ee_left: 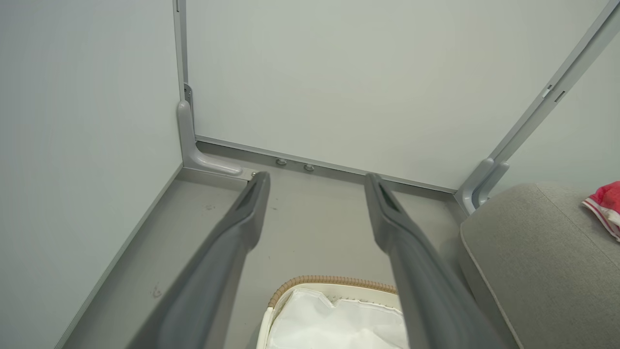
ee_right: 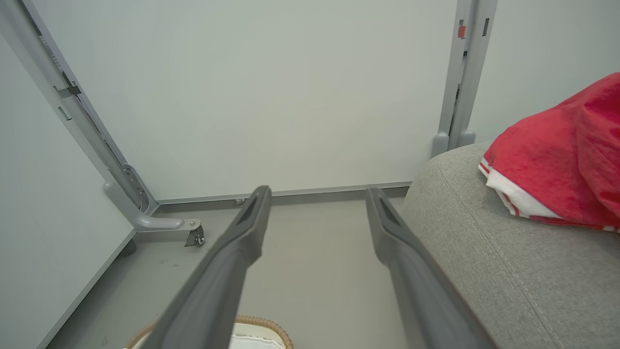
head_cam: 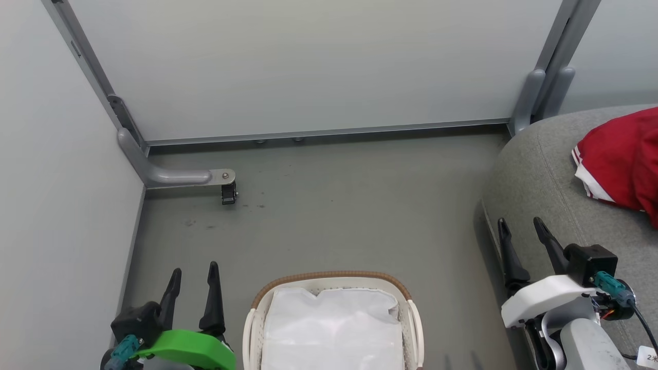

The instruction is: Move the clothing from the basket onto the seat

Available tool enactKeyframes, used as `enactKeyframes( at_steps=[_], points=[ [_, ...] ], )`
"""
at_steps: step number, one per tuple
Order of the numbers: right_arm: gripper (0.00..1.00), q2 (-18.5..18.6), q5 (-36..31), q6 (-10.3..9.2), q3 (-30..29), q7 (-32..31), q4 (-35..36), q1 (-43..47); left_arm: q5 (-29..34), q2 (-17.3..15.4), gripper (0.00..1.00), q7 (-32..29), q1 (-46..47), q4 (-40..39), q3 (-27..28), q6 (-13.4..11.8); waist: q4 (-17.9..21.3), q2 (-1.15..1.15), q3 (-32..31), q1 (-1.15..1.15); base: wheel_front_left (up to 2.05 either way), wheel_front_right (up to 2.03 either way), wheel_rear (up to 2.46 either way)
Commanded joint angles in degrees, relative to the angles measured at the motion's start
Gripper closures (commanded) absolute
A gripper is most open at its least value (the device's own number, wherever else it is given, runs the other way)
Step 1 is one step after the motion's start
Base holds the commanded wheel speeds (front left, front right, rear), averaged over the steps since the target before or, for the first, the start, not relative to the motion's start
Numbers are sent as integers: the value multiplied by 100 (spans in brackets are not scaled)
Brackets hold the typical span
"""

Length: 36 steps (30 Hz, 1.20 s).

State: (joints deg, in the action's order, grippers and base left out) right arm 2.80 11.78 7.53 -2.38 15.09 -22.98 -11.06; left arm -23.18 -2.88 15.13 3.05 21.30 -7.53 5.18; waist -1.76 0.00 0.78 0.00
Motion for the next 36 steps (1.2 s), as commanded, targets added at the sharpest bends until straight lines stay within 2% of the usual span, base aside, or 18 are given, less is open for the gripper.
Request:
enactKeyframes(
  at_steps=[1, 19, 20, 24, 36],
  points=[
    [0, 20, 9, -8, -3, 10, 15, 83, -4, -3, 0, 2, 14, 18, -12, -26, 12, 0, -7, 0, 0, 0, 0],
    [0, 19, -48, -8, 142, 10, -54, 123, 43, -4, 0, 2, 77, 64, -98, -58, 1, 0, -16, 0, 0, 0, 0],
    [100, 0, -50, 0, 150, 0, -53, 27, 7, 1, 100, 0, 19, 70, -102, -65, 0, 0, -15, 0, 0, 0, 0],
    [100, -50, -9, 0, 136, -24, -231, 129, -38, 5, 100, -17, -46, 239, -113, -63, 0, 0, -15, 0, 0, 0, 0],
    [100, -38, 1388, -1, 29, -405, -37, 180, -1229, 4, 100, -391, 29, 73, 155, -11, 19, 0, -20, 0, 0, 0, 0]
  ],
)
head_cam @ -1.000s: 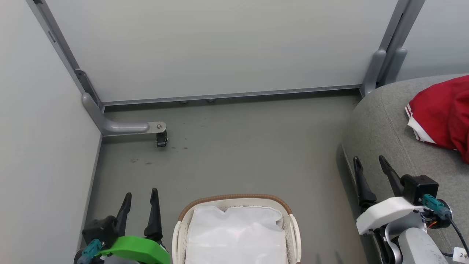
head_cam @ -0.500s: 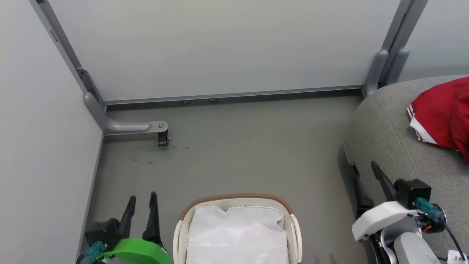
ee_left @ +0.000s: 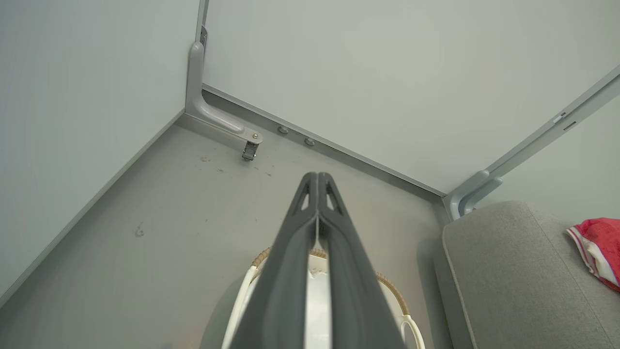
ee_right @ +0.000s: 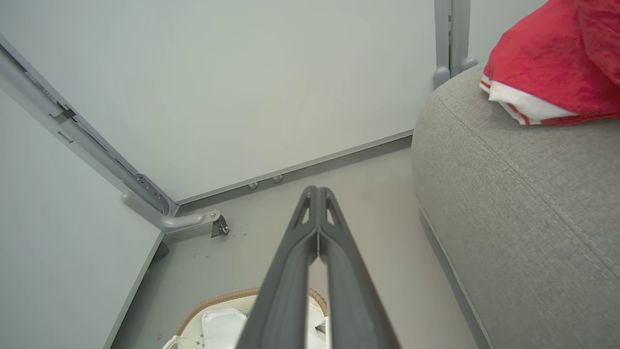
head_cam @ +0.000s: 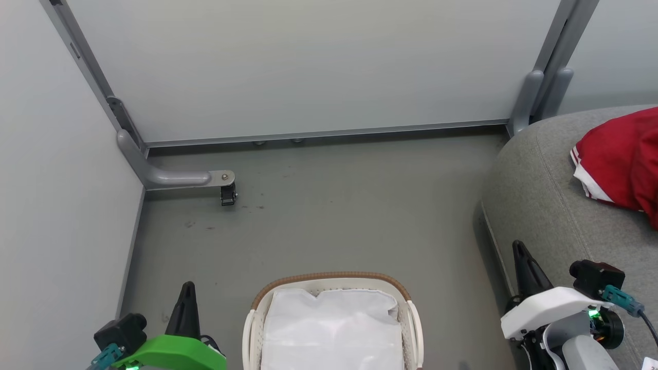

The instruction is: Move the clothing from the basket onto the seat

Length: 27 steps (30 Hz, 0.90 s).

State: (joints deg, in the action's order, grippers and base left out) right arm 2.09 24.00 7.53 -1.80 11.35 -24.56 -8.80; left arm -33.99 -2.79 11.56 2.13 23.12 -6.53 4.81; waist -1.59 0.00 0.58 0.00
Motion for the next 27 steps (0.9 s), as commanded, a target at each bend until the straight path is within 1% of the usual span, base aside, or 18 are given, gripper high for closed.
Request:
enactKeyframes(
  at_steps=[1, 14, 27],
  points=[
    [100, 33, 254, -1, -33, -52, 137, -39, -221, -6, 100, -57, 125, -121, 71, 30, 2, 0, 0, 0, 0, 0, 0],
    [100, 45, 1445, -2, -103, -355, 321, 27, -1236, -7, 100, -371, 190, -271, 294, 77, 20, 0, -5, 0, 0, 0, 0],
    [100, 55, 2455, -2, -175, -627, 466, 66, -2098, -9, 100, -641, 247, -399, 486, 116, 38, 0, -9, 0, 0, 0, 0]
  ],
)
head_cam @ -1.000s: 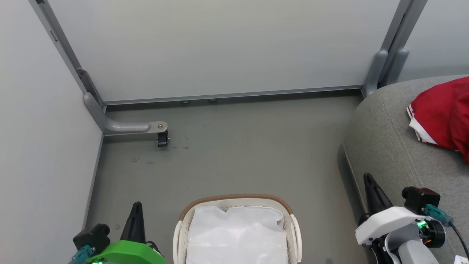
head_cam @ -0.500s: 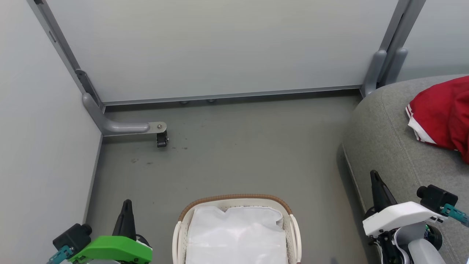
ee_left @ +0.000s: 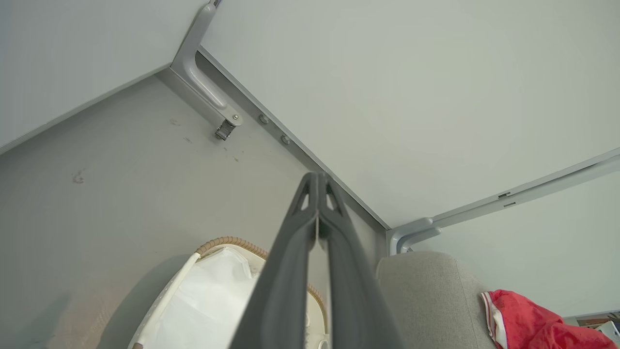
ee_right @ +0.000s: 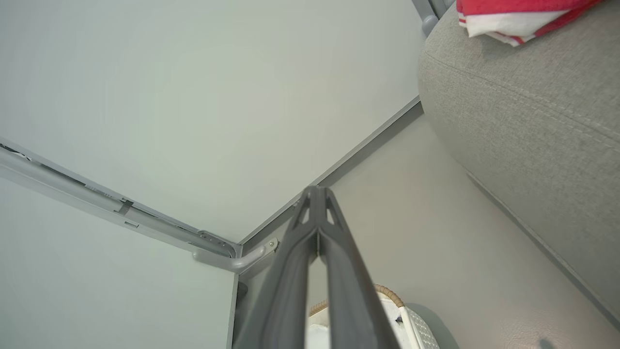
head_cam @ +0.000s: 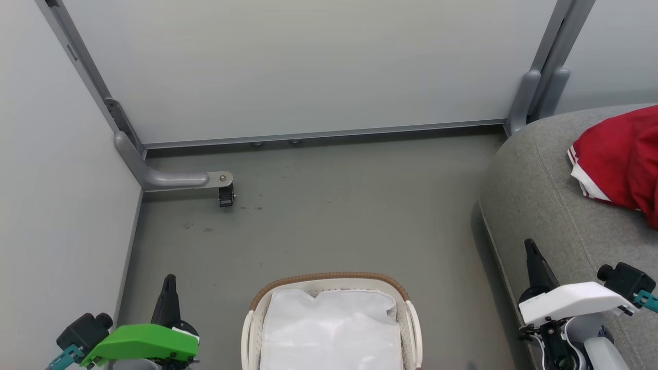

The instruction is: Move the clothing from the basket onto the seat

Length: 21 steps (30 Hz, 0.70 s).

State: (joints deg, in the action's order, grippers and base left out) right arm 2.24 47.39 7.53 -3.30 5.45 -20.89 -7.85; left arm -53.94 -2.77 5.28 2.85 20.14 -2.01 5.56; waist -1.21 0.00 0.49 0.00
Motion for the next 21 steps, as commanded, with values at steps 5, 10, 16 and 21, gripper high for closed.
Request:
enactKeyframes(
  at_steps=[5, 10, 16, 21],
  points=[
    [100, 44, 482, -2, -51, -132, 152, -13, -413, -11, 100, -114, 188, -143, 107, 56, 7, 0, -2, 0, 0, 0, 0],
    [100, 47, 830, -3, -75, -227, 200, 4, -709, -11, 100, -206, 211, -185, 171, 63, 15, 0, -4, 0, 0, 0, 0],
    [100, 51, 1217, -3, -102, -331, 254, 25, -1041, -12, 100, -308, 237, -235, 246, 81, 23, 0, -6, 0, 0, 0, 0],
    [100, 54, 1516, -3, -123, -411, 296, 42, -1300, -12, 100, -387, 248, -272, 305, 94, 30, 0, -8, 0, 0, 0, 0]
  ],
)
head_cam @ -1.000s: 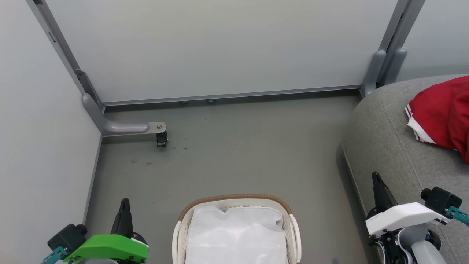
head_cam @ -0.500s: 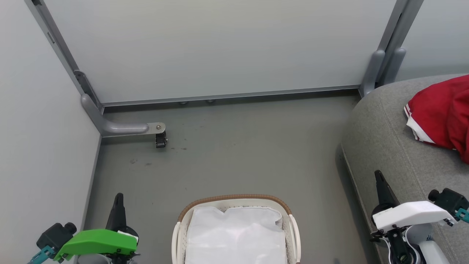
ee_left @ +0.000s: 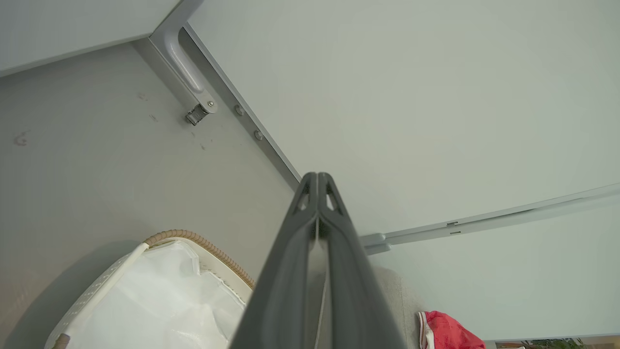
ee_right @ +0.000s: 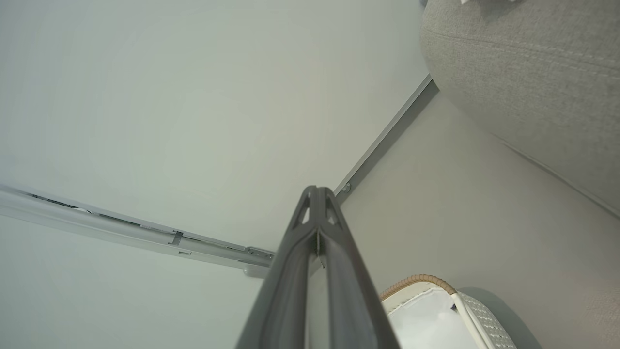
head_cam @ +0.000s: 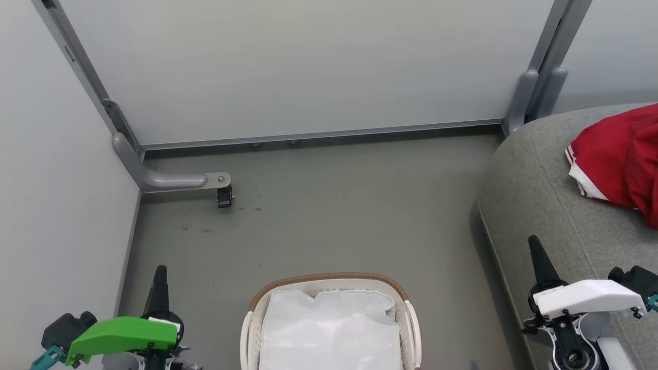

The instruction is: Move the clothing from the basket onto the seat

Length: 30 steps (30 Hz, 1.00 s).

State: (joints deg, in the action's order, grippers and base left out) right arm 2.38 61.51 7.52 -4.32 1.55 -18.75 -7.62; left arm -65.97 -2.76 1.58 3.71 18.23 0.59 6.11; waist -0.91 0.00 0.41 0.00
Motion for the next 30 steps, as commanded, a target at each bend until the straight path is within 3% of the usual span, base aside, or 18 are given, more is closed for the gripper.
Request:
enactKeyframes(
  at_steps=[1, 30],
  points=[
    [100, 40, 170, -2, -25, -37, 92, 23, -154, -14, 100, -39, 163, -89, 58, 43, 2, 0, 0, 0, 0, 0, 0],
    [100, 53, 1690, -4, -136, -450, 303, 93, -1453, -17, 100, -453, 237, -270, 346, 98, 42, 0, -11, 0, 0, 0, 0]
  ],
)
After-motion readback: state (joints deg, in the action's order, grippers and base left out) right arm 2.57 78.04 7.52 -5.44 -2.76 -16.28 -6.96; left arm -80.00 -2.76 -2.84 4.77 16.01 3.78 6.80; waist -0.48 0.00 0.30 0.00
